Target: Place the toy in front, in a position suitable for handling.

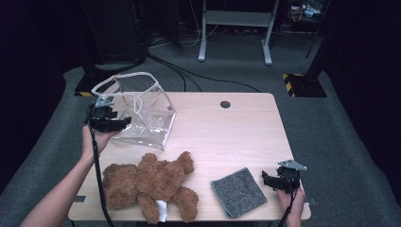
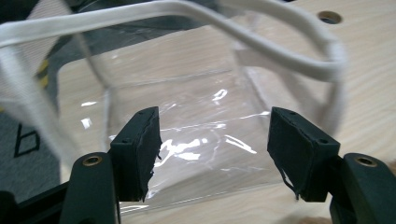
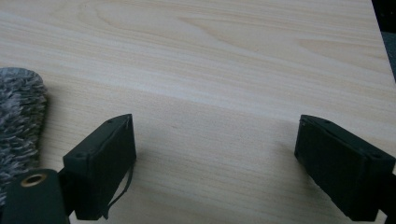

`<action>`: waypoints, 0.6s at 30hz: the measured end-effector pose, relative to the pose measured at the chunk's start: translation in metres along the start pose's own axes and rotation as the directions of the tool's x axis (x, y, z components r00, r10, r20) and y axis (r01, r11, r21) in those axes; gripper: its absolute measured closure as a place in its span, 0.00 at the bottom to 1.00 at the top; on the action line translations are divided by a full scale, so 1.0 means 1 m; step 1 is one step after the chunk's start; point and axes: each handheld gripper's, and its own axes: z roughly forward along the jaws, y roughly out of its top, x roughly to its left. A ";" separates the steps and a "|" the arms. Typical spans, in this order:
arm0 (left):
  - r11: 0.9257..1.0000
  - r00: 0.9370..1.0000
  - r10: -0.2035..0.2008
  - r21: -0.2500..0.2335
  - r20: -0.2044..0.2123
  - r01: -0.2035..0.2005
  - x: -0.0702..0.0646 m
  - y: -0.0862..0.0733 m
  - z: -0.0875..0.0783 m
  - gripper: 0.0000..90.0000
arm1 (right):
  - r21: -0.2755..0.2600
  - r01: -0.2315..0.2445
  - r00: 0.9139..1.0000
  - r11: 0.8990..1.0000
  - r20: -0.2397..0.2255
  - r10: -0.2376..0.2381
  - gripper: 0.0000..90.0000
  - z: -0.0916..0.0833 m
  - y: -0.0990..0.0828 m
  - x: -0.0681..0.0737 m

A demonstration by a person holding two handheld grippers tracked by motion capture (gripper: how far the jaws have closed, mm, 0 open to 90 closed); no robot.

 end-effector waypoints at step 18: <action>0.995 0.994 0.054 0.079 0.092 -0.062 -0.047 0.027 0.038 0.65 | 0.000 0.000 1.000 1.000 0.000 0.000 0.13 0.000 0.000 0.000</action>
